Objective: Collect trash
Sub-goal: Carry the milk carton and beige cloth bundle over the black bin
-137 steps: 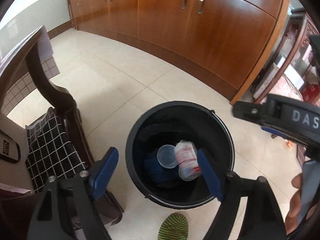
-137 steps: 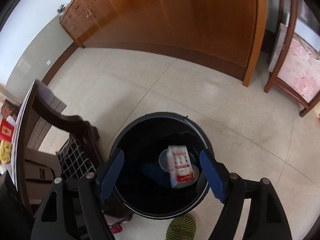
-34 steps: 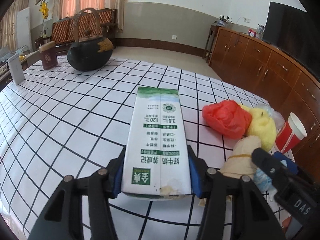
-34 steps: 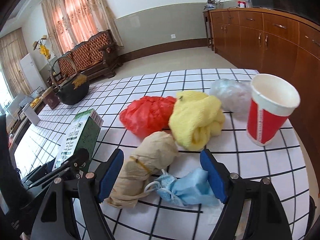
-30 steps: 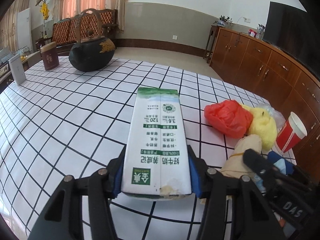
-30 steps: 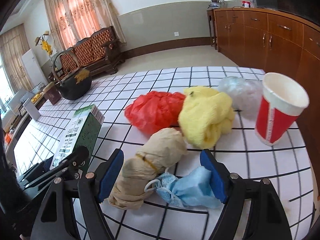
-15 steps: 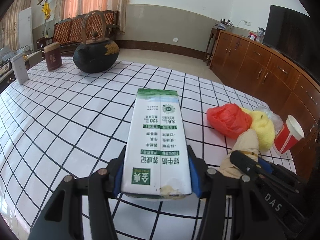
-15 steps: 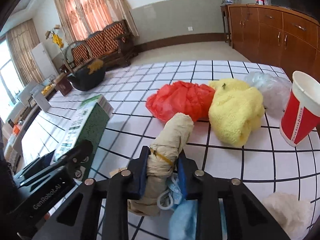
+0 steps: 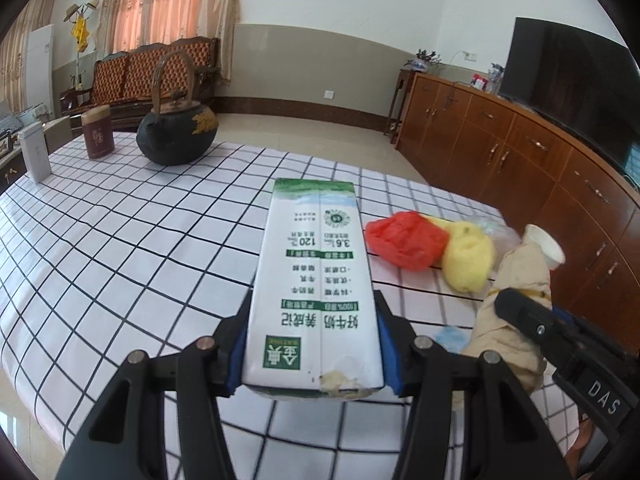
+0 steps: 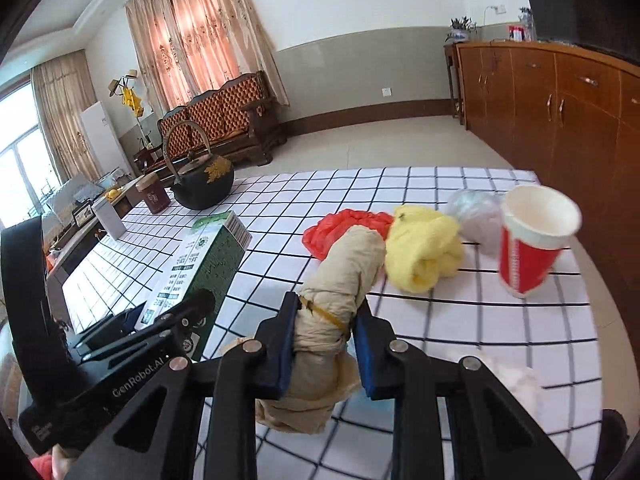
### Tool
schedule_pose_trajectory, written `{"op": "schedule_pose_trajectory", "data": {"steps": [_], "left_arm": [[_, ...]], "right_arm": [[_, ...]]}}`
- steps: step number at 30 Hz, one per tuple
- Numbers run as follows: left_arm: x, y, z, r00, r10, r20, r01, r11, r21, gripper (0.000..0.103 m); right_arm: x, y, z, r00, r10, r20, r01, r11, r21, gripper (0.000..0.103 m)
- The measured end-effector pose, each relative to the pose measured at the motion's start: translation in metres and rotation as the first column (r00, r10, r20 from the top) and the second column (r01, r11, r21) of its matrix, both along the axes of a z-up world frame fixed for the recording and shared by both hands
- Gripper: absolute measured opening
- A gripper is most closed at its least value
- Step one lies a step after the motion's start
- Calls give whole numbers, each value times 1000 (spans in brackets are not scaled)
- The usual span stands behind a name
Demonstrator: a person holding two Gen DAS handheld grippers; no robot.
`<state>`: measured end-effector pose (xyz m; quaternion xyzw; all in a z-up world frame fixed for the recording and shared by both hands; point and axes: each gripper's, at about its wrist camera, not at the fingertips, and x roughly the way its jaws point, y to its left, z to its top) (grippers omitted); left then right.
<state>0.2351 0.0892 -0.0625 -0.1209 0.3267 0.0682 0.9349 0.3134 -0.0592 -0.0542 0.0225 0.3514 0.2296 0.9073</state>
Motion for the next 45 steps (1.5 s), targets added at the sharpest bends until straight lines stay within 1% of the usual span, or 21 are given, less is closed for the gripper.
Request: {"op": "schedule_pose_trajectory", "data": {"steps": [7,14,20,23,26,30,34,40,41,45], "left_arm": [[-19,-26,7,998,-60,8,60,998,1,54],[-34,-61,15,991,-135,14,135,991,-11,54],[-41,-106,25,974,-225,24,225,974,-13,54],[-43,-132,30,960,-279,32,279,960,-10,54],[-44,-160,34,941,-336,34,337,941,-11,54],[-45,-200,34,909,-415,28,416,909,-11,54],[-48,-238,31,875,-484,14,484,875,-24,54],[-54,-299,19,812,-584,-18,583,812,-39,54],[-55,-310,15,799,-601,-28,600,799,-38,54],[-54,-341,-3,761,-645,-73,642,765,-56,54]], "right_arm": [[-31,-39,17,999,-34,38,33,999,6,29],[-56,-99,23,992,-122,39,121,993,15,28],[-75,-157,26,974,-223,40,222,975,30,28],[-83,-192,24,957,-289,30,288,957,37,28],[-90,-223,21,938,-346,19,345,938,39,28],[-97,-259,14,913,-408,-2,407,913,33,28],[-109,-300,3,878,-479,-21,479,878,7,28],[-127,-369,-24,795,-600,-91,600,799,-23,28],[-130,-378,-28,782,-615,-99,616,787,-30,28],[-142,-416,-47,720,-677,-151,677,733,-64,28]]}}
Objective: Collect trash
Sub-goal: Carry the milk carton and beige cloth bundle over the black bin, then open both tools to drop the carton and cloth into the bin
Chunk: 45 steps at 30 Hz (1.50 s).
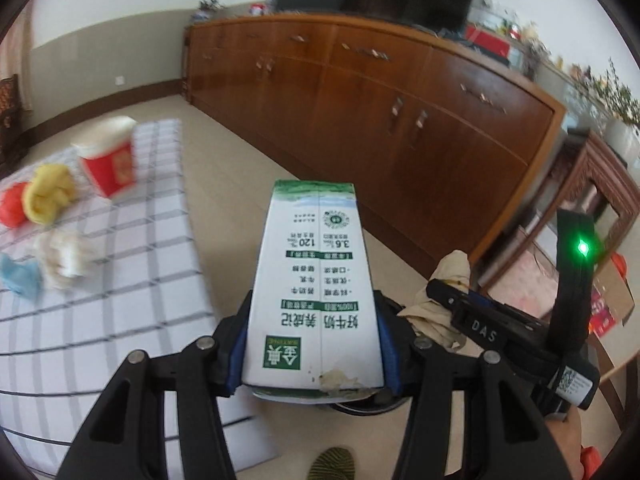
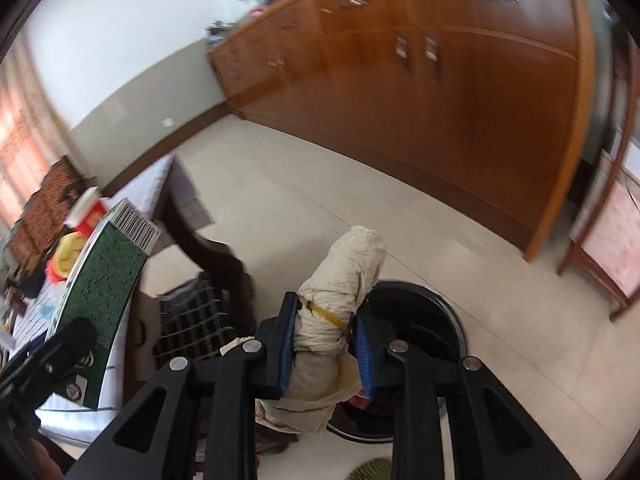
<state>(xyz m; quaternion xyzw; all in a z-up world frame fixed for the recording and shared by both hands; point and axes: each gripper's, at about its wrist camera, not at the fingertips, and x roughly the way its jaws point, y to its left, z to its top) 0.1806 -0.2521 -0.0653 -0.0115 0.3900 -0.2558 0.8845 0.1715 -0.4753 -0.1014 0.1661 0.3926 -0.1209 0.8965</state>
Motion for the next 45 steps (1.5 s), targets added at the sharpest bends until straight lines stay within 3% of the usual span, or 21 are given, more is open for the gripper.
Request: {"op": "schedule_pose_trajectory", "data": {"steps": [7,19,22,24,25,30,36,45], "left_arm": [[-1,-43,-39,996,-58,-71,62,996,59,54],[15,-91,-88,979,-88,-186,109,988,108,55],[19,-96,-94,976,-92,-199,116,987,109,62],[22,-97,-98,974,-88,-208,112,988,106,77],[23,-98,-98,974,-87,-210,110,989,100,78],[29,-95,-93,981,-53,-184,74,991,110,79],[22,-88,-65,998,-13,-54,21,987,161,79],[16,-70,-24,999,13,37,-18,990,142,79]], "right_arm": [[-3,-32,-26,992,-65,-106,59,997,-52,28],[5,-72,-67,967,-142,-213,137,990,-37,31],[6,-76,-72,965,-146,-216,144,989,-24,35],[7,-78,-73,965,-152,-215,154,988,-8,38],[7,-78,-73,965,-155,-212,158,987,-3,42],[8,-83,-67,965,-179,-189,184,983,10,52],[6,-79,-56,967,-196,-162,199,980,3,52],[3,-55,-31,981,-163,-101,161,987,-30,53]]}}
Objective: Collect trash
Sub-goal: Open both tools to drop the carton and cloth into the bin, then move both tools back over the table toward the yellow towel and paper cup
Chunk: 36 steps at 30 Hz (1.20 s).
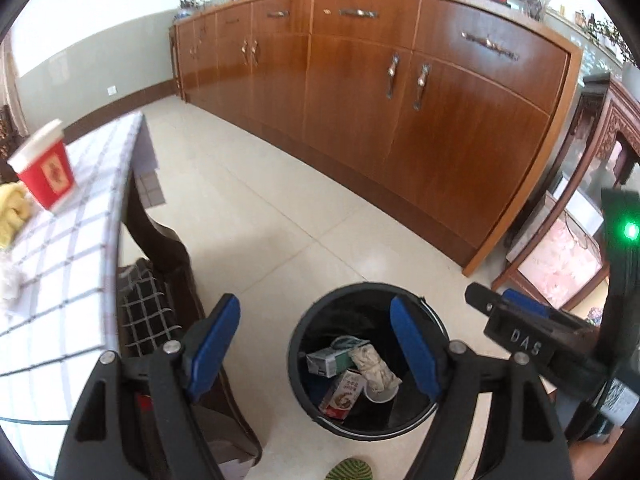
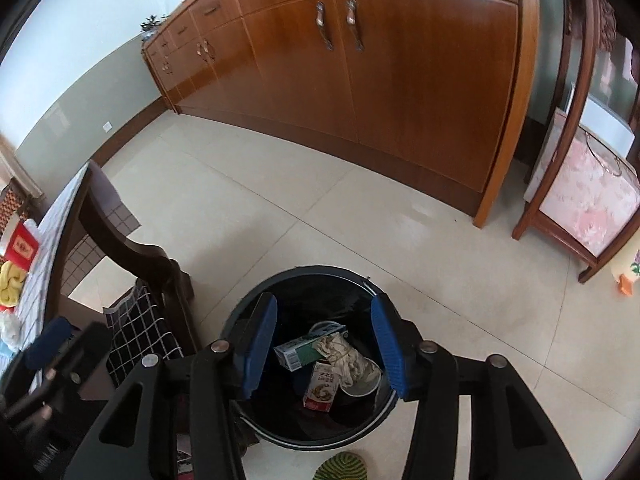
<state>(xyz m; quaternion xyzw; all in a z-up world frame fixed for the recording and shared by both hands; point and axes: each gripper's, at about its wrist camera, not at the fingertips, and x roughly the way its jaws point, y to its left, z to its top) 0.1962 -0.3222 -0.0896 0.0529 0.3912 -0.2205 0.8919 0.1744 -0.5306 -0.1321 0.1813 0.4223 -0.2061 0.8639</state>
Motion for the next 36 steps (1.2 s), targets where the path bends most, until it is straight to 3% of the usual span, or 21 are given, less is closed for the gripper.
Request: {"op": "schedule_pose_trajectory", "data": {"steps": [5,12,27,36], "left_arm": [[3,25,18,998,46,37,-45,999,-29,79],[5,73,42,988,125,86,-121,991,-51,79],[24,196,57,936,331,119,-325,943,-67,79],[46,257,56,901,423,99,-415,905,-88,79]], "right_arm": [[-1,19,20,996,33,87,-35,999,21,61],[15,65,46,977,126,171,-124,992,-23,74],[65,176,77,915,326,239,-322,945,-57,77],[102,246,78,869,442,221,-435,897,-84,78]]}}
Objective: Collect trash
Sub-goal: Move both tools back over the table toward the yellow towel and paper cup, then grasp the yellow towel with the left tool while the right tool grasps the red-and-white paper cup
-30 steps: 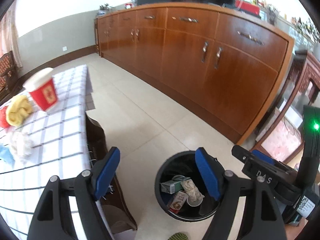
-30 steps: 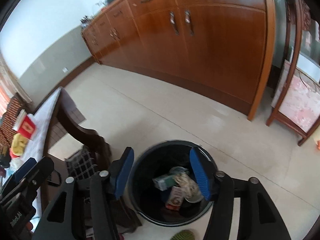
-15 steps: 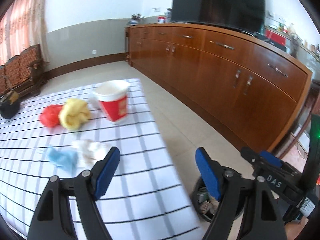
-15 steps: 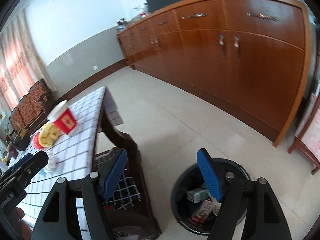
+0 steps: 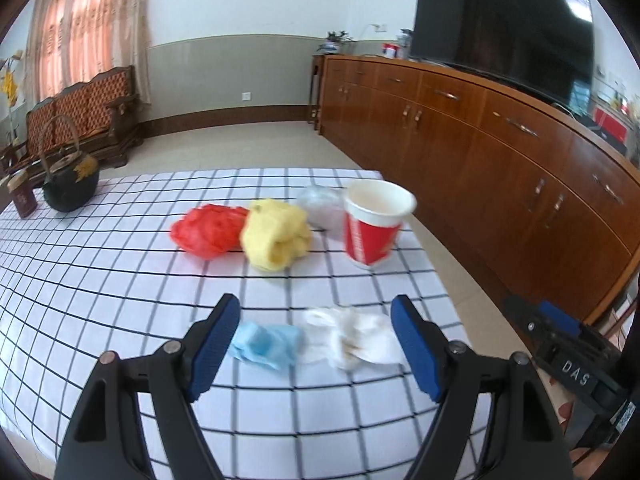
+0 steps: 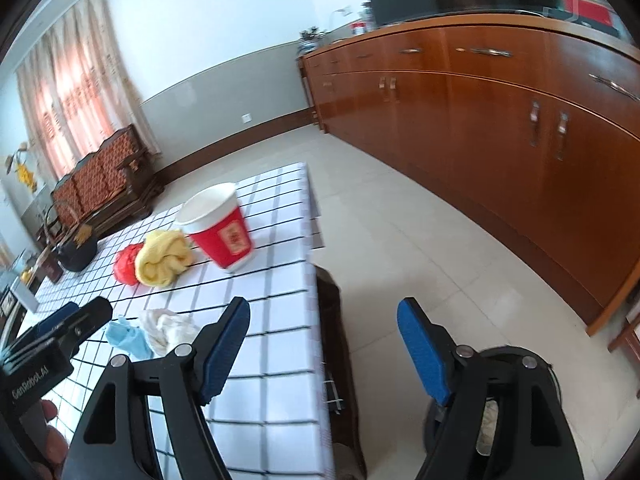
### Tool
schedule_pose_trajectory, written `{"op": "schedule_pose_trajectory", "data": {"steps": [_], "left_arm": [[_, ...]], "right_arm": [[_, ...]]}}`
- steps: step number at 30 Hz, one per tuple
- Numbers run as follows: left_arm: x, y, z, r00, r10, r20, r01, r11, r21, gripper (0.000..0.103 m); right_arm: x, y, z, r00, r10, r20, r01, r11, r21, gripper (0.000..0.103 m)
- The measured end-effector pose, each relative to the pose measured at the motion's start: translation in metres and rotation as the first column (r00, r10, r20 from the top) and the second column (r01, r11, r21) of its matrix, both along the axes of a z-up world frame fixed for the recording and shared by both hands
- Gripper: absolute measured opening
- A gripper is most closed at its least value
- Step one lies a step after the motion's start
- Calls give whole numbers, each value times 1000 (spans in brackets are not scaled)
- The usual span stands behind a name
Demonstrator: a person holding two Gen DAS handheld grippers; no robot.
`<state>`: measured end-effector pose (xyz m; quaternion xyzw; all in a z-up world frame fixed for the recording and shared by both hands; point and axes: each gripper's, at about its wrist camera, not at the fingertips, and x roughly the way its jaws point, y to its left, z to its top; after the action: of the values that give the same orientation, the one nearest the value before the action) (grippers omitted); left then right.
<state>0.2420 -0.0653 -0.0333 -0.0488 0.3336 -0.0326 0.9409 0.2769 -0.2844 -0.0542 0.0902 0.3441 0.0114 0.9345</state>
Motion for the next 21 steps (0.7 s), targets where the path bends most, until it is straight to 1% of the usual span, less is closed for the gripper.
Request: {"op": "schedule_pose_trajectory", "data": {"steps": [4,10,14,21], "left_arm": [[14,17,-2,1000,18,-6,-18,1000,-1,79],[39,38,-8,1000,26,-11,-26,1000,11,79],[56,43,-13,999,25,-21,-24,1000,9,79],[71,45,-24,999,34,-39,-34,999,0,79]], "right_arm": [[19,26,-2,999,46,-11,-46,999,5,79],[54,64,-1,994,107,-11,-107,993,-38,80],[76,77,-6,991,133,-17,-134,990,-43,84],[103,90,-12,989,144,-29,-145,989,-32,85]]}}
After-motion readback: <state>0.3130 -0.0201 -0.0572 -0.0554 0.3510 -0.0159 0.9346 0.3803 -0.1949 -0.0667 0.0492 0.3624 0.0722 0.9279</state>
